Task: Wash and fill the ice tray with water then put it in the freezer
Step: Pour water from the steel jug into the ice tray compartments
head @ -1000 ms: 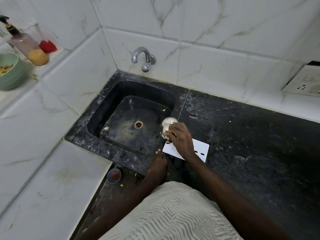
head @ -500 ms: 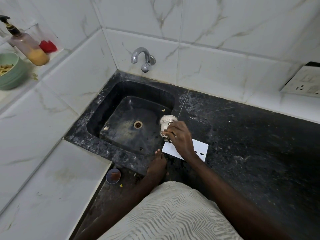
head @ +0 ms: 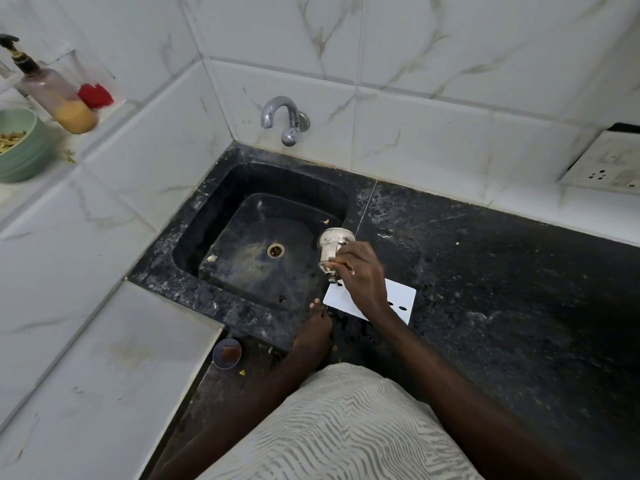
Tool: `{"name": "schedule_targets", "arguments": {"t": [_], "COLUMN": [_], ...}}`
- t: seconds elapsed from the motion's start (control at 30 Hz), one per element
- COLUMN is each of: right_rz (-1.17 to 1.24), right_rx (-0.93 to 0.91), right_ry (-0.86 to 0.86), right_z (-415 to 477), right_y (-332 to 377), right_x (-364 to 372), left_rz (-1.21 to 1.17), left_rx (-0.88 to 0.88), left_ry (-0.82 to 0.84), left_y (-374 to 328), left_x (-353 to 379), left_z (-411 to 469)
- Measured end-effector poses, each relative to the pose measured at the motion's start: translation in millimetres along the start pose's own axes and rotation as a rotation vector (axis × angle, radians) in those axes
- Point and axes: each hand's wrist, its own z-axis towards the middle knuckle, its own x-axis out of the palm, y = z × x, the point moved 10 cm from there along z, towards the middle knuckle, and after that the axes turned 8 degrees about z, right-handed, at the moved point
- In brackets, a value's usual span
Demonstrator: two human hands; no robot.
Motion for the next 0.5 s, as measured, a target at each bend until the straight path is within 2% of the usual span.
{"name": "schedule_targets", "arguments": {"t": [0.33,0.5], "right_rz": [0.003,0.006], "right_rx": [0.061,0.152], "right_ry": [-0.054,-0.09], "right_z": [3,5], "right_y": [-8,-25], "right_x": [-6,-10], "left_rz": [0.006,-0.014], "left_rx": [-0.001,-0.018], "left_ry": [0.022,0.017], "left_y": [0,2], "left_x": [3,3], "left_z": [2,4]}}
